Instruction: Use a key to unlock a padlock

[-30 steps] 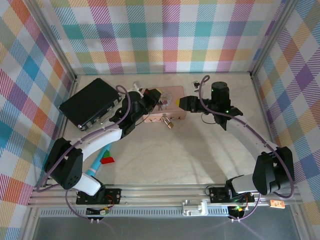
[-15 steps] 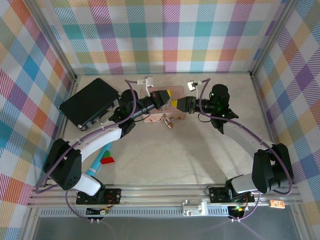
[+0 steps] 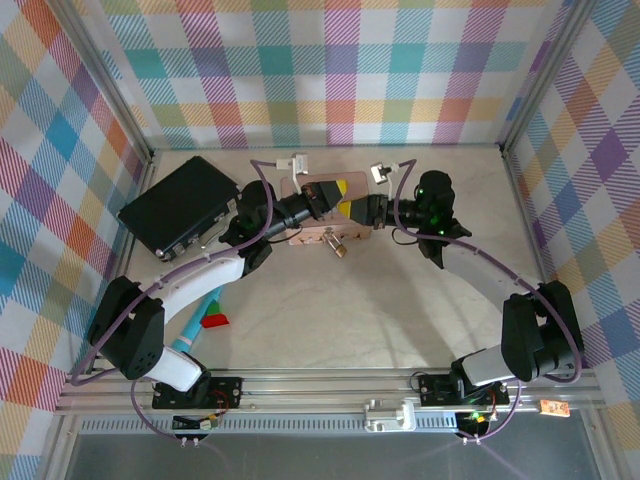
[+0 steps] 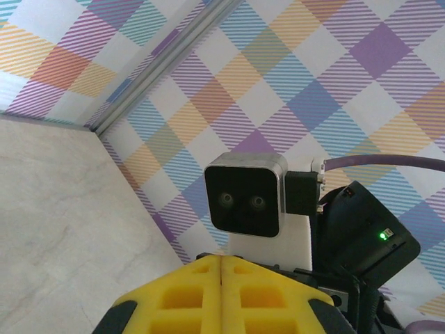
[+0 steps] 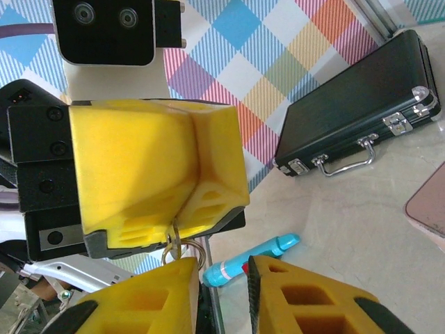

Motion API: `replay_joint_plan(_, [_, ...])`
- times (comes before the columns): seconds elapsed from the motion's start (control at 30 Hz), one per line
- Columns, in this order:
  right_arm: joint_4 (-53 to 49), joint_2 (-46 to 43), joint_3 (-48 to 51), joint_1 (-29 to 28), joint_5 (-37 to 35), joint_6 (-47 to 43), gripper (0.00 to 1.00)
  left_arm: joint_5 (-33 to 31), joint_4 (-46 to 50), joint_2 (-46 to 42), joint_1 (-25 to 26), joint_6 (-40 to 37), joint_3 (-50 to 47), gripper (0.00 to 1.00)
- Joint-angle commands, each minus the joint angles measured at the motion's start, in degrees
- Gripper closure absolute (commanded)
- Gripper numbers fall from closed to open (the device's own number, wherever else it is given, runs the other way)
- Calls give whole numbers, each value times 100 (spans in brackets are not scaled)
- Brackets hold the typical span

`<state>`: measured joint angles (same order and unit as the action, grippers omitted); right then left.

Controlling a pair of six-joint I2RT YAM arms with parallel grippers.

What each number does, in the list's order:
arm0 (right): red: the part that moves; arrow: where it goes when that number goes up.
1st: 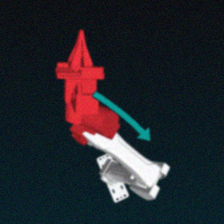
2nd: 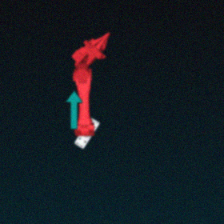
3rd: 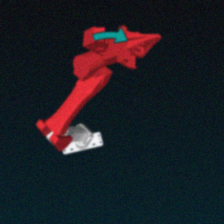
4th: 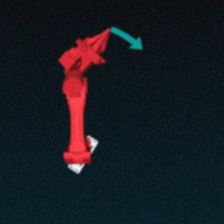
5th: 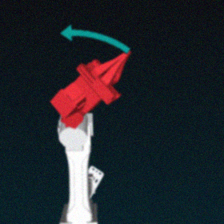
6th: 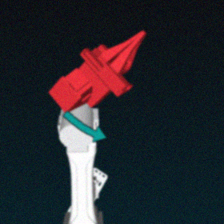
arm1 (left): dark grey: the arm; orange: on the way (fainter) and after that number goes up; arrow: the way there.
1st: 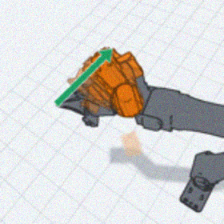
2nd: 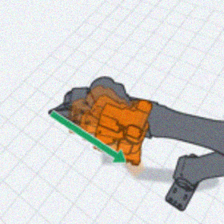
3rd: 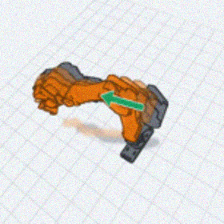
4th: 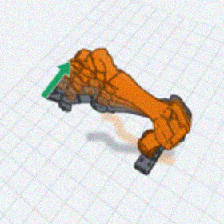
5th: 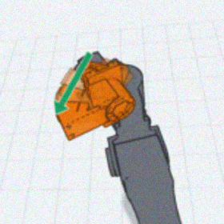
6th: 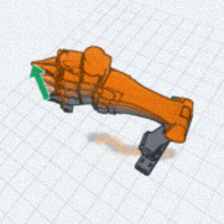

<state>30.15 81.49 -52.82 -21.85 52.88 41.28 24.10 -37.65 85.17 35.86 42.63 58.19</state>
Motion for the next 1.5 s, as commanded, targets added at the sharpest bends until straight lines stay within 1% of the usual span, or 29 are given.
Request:
replay_joint_plan(0.0, [-147, -315, 51, -46, -93, -278, 74, -106, -36, -152, 44, -154, -147, 100])
replay_joint_plan(0.17, [-206, -459, 113, -39, -154, -361, 73, -83, 39, -200, 44, -215, -160, 100])
replay_joint_plan(0.37, [307, -178, 92, -57, -5, -18, 74, 42, -102, -159, 94, -104, -148, 100])
replay_joint_plan(0.53, [547, -46, 78, -92, 7, 81, 76, 55, -259, -155, 138, 74, -189, 100])
replay_joint_plan(0.67, [553, -20, 59, -101, -31, 107, 78, 31, -350, -159, 210, 181, -229, 100])
replay_joint_plan(0.7, [731, -13, 76, -100, -62, 130, 80, 34, -393, -150, 227, 229, -223, 100])
replay_joint_plan(0.83, [942, 6, 127, -100, -137, 205, 92, 76, -558, -89, 272, 435, -234, 100])
replay_joint_plan(0.87, [1002, 11, 139, -101, -130, 211, 100, 102, -623, -76, 271, 517, -247, 100])
replay_joint_plan(0.97, [966, -8, 164, -101, -143, 113, 100, 115, -748, -70, 273, 692, -248, 100])
replay_joint_plan(1.0, [881, -30, 175, -98, -156, 36, 100, 90, -701, -120, 273, 670, -235, 93])
replay_joint_plan(1.03, [792, -57, 183, -105, -164, -47, 100, 51, -633, -164, 266, 634, -224, 79])
replay_joint_plan(1.07, [677, -80, 193, -101, -175, -145, 100, -18, -534, -227, 249, 579, -228, 63])
replay_joint_plan(1.1, [545, -130, 193, -90, -167, -241, 100, -78, -424, -309, 215, 501, -225, 44])
replay_joint_plan(1.13, [354, -165, 192, -92, -150, -326, 100, -115, -315, -384, 167, 457, -221, 31])
replay_joint_plan(1.17, [182, -213, 192, -92, -152, -430, 100, -167, -196, -451, 101, 412, -246, 24])
replay_joint_plan(1.2, [39, -266, 192, -92, -160, -521, 100, -172, -131, -513, 19, 389, -276, 21])
replay_joint_plan(1.23, [-81, -309, 193, -95, -172, -595, 100, -169, -93, -568, -51, 386, -305, 20])
replay_joint_plan(1.33, [-414, -447, 208, -83, -222, -836, 100, -173, 76, -730, -218, 288, -408, 19])
replay_joint_plan(1.47, [-809, -562, 172, -83, -262, -1115, 100, -152, 594, -903, -272, -126, -410, 22])
